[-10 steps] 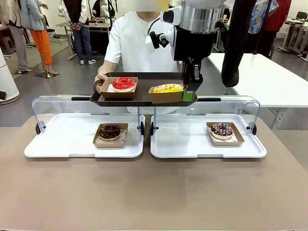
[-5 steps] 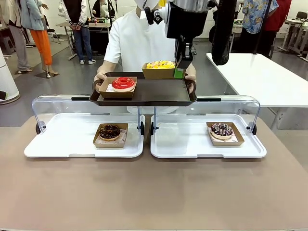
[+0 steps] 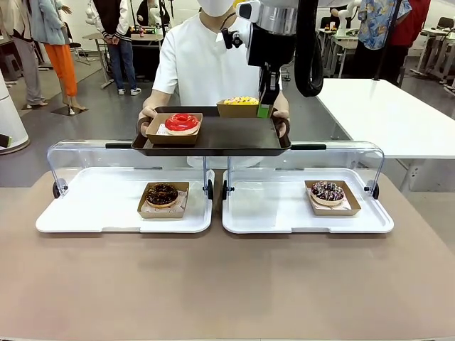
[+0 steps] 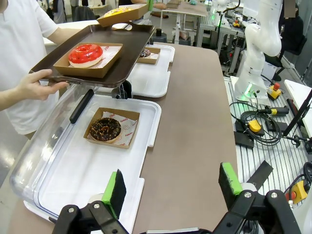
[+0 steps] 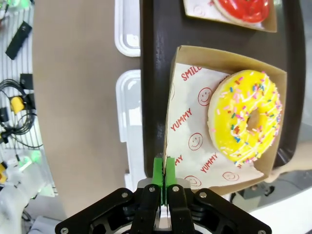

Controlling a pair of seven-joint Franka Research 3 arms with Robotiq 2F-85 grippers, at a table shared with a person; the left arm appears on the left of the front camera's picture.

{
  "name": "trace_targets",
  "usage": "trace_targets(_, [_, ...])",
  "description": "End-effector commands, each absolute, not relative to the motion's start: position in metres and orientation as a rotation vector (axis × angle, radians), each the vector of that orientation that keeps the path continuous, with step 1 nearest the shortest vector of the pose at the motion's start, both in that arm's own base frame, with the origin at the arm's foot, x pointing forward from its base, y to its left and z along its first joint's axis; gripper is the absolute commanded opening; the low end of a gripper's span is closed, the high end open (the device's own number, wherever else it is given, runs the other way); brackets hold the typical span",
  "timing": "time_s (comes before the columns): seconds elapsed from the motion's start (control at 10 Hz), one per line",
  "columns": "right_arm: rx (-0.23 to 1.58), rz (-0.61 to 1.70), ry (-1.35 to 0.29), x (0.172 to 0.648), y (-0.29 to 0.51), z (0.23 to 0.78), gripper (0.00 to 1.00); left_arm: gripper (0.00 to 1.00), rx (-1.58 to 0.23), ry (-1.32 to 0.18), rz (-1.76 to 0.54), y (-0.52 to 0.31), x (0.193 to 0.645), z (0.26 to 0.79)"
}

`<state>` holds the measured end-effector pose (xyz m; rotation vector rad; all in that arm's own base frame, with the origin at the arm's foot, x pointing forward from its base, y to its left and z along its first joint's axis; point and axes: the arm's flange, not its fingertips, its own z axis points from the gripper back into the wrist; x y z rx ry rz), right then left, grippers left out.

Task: Provide the desired donut to the person.
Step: Place the picked Paper togo box onto the Handle tray extended by the person.

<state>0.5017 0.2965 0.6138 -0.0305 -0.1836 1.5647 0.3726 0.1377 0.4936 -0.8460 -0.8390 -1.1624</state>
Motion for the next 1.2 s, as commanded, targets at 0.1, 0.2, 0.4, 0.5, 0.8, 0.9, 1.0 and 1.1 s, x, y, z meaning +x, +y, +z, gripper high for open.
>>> trace_targets(0.1, [0.001,1.589,-0.164,0.529,0.288,0.605,0.02,1.00,-0.849,-0.860,-1.161,0.137,0.371,0.494])
trace_targets(0.2, [0.005,1.601,-0.146,0.530,0.283,0.595,0.02,1.00,-0.849,-0.860,-1.161,0.137,0.371,0.494])
trace_targets(0.4, [0.028,1.598,-0.139,0.539,0.279,0.583,0.02,1.00,-0.849,-0.860,-1.161,0.137,0.371,0.494])
trace_targets(0.5, [0.039,1.588,-0.129,0.542,0.277,0.578,0.02,1.00,-0.849,-0.860,-1.161,0.137,0.371,0.494])
trace_targets(0.8, [0.059,1.575,-0.110,0.549,0.275,0.566,0.02,1.00,-0.849,-0.860,-1.161,0.137,0.371,0.494])
trace_targets(0.9, [0.061,1.572,-0.101,0.551,0.273,0.562,0.02,1.00,-0.849,-0.860,-1.161,0.137,0.371,0.494])
trace_targets(1.0, [0.067,1.569,-0.094,0.551,0.272,0.558,0.02,1.00,-0.849,-0.860,-1.161,0.137,0.371,0.494])
trace_targets(1.1, [0.071,1.568,-0.091,0.552,0.271,0.557,0.02,1.00,-0.849,-0.860,-1.161,0.137,0.371,0.494])
